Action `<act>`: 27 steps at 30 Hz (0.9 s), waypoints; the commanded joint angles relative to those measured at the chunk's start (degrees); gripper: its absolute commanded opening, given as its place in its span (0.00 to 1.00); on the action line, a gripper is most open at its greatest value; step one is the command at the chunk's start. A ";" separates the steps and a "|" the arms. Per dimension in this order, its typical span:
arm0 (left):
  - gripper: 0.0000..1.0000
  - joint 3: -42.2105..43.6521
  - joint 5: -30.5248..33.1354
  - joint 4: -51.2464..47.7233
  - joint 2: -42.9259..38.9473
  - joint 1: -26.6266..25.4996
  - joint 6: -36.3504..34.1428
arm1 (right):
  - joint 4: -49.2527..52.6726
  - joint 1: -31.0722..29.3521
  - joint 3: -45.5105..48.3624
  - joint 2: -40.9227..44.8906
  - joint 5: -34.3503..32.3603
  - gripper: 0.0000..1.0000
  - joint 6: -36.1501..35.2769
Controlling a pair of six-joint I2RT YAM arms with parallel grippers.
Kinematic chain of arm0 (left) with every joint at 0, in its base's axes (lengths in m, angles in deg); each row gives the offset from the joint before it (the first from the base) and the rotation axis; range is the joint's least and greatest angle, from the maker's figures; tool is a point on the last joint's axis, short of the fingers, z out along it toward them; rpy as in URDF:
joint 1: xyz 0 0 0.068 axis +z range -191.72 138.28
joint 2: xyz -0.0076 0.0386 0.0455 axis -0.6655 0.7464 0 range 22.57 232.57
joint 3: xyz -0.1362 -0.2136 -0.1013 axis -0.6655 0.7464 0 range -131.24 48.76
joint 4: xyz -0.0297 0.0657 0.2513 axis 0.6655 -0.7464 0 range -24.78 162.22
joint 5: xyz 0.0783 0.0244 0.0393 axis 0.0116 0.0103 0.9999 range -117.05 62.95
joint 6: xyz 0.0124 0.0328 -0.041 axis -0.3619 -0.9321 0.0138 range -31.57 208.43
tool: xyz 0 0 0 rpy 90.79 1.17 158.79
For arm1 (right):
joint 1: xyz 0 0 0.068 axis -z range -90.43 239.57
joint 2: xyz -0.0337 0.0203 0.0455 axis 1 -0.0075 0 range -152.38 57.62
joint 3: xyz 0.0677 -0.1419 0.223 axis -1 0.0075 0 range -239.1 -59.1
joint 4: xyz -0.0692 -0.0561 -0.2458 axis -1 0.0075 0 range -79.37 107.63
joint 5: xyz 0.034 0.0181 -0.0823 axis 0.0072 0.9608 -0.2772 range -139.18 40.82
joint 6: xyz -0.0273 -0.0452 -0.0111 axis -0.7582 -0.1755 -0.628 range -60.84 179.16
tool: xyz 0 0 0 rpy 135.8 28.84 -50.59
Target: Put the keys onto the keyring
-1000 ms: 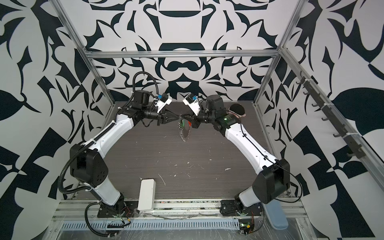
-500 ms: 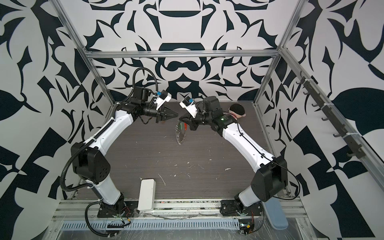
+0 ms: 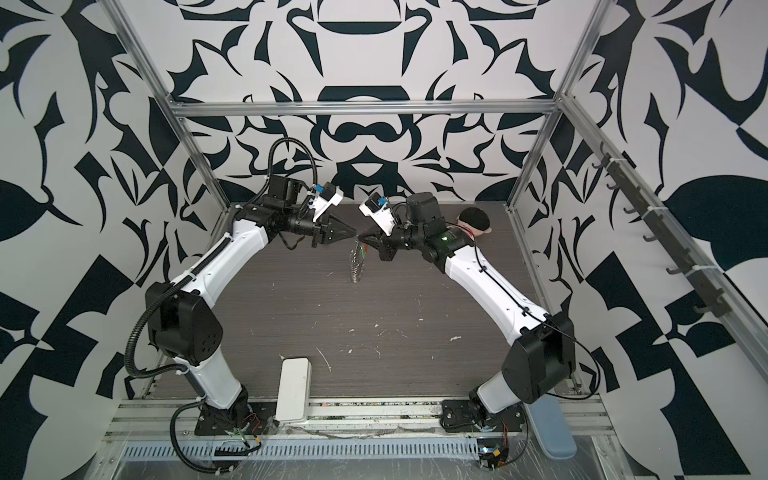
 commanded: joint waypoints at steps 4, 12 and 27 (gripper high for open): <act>0.27 -0.33 -2.26 -1.74 -1.38 0.77 -1.20 | -3.12 -0.13 -3.21 0.58 0.64 0.00 0.05; 0.31 0.42 -4.01 -0.51 -1.95 1.00 -0.04 | -3.20 -0.13 -3.90 0.32 0.55 0.00 0.19; 0.34 0.50 -6.14 -0.20 -1.02 0.93 1.37 | -4.13 -0.13 -5.22 -1.19 1.01 0.00 1.63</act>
